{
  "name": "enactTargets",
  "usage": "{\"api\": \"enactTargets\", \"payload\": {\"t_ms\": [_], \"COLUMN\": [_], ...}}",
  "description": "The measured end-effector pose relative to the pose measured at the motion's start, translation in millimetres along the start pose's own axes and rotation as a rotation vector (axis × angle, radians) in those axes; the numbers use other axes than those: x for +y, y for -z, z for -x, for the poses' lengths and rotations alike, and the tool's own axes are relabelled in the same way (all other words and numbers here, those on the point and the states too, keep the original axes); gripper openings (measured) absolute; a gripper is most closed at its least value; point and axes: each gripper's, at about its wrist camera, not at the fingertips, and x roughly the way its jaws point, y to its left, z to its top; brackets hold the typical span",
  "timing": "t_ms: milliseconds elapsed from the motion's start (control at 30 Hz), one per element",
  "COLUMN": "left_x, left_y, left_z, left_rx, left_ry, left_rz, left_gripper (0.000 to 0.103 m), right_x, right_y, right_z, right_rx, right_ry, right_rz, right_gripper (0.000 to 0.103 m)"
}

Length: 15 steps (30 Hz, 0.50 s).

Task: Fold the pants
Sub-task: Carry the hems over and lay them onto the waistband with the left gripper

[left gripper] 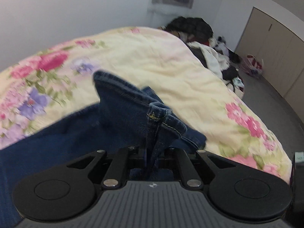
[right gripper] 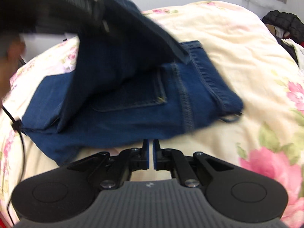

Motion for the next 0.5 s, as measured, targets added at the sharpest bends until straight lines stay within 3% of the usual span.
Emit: {"api": "enactTargets", "payload": {"t_ms": [100,167,267,500], "left_x": [-0.2,7.0,6.0,25.3], "left_y": [11.2,13.5,14.0,11.6], "left_z": [-9.4,-12.7,-10.2,29.6], "left_rx": [0.051,0.096,0.125,0.055], "left_ry": [0.061,0.151,0.237,0.243], "left_rz": [-0.001,0.026,0.079,0.072], "left_gripper": [0.020,0.035,0.050,0.054], "right_x": [-6.4,-8.0,-8.4,-13.3], "right_y": [3.8,6.4,6.6,4.5], "right_z": [2.2,5.2,14.4,48.6], "right_rx": [0.030,0.040,0.038,0.001], "right_ry": [0.023,0.040,0.046,0.023], "right_rz": [0.025,0.036,0.020,-0.081], "right_gripper": [0.000,0.000,0.000,0.010]}}
